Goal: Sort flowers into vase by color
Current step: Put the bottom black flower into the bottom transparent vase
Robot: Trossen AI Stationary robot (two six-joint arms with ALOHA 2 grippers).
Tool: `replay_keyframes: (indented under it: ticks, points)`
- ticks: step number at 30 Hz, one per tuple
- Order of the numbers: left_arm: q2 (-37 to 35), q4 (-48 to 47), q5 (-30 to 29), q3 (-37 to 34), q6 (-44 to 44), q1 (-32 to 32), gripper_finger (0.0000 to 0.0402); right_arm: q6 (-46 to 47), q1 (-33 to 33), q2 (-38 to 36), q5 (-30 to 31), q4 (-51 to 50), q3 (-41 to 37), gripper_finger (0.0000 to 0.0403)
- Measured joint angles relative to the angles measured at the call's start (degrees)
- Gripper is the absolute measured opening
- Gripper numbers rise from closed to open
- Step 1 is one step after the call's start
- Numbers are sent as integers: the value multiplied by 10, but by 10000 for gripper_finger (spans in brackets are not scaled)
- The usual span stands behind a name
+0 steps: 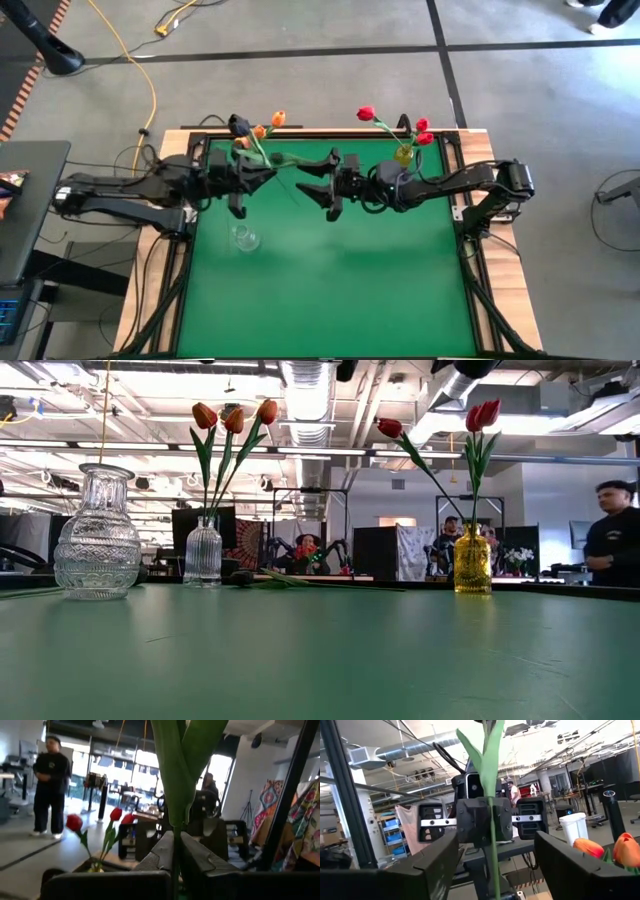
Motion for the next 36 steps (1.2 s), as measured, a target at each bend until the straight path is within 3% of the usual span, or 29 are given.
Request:
replay_keyframes:
  ticks: [4, 13, 20, 28, 36]
  points:
    - [-54, -91, 11, 0, -32, 0, 0, -1, 0, 0, 0, -7, 0, 296]
    - [-131, -275, 94, 0, -111, -1, 0, -1, -4, -1, 0, -34, 0, 297]
    - [-141, -347, 155, 0, -78, -2, 0, 0, -7, -1, 0, -35, 0, 297]
    - [-144, -414, 150, 0, -27, -2, 0, 9, 4, -1, 0, -57, 0, 297]
    - [-189, -412, 149, 0, -4, -2, 0, 9, 5, -1, 0, -66, 0, 297]
